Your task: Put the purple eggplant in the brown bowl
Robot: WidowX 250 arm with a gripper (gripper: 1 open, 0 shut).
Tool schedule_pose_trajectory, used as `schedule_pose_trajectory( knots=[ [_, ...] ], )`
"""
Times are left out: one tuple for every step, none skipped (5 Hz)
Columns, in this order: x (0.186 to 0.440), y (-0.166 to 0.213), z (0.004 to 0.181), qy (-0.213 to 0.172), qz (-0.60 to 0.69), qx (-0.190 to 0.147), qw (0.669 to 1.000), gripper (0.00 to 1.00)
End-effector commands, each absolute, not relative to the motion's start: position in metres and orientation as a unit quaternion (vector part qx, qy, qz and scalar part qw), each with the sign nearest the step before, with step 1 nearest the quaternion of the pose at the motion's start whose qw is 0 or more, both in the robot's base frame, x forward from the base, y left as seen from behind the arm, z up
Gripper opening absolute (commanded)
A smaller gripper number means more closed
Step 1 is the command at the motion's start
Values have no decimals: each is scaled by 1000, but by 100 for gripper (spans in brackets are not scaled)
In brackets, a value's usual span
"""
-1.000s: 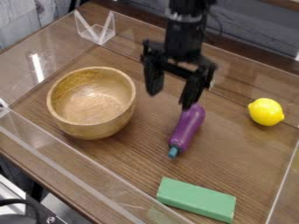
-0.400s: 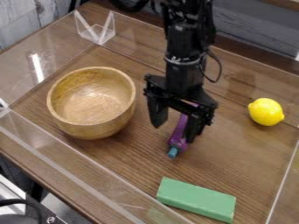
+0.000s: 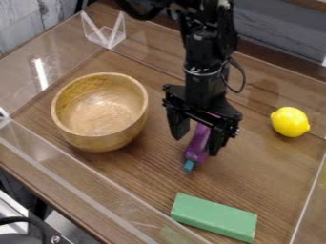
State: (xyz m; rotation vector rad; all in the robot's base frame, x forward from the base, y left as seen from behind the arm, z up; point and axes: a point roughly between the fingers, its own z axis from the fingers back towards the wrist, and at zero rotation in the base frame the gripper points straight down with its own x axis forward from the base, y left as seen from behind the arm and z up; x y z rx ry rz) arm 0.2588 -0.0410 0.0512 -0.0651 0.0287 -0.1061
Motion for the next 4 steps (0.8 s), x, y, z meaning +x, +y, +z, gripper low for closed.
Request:
schedule_pose_trajectory(
  knots=[
    [265,-46,52,-2,-62,-34,997,100],
    [267,-47,45,-1,-62,-34,997,100],
    [271,-49,38,-1,-61,-35,997,100],
    [275,-51,35,-3,-58,-39,998,0]
  ],
)
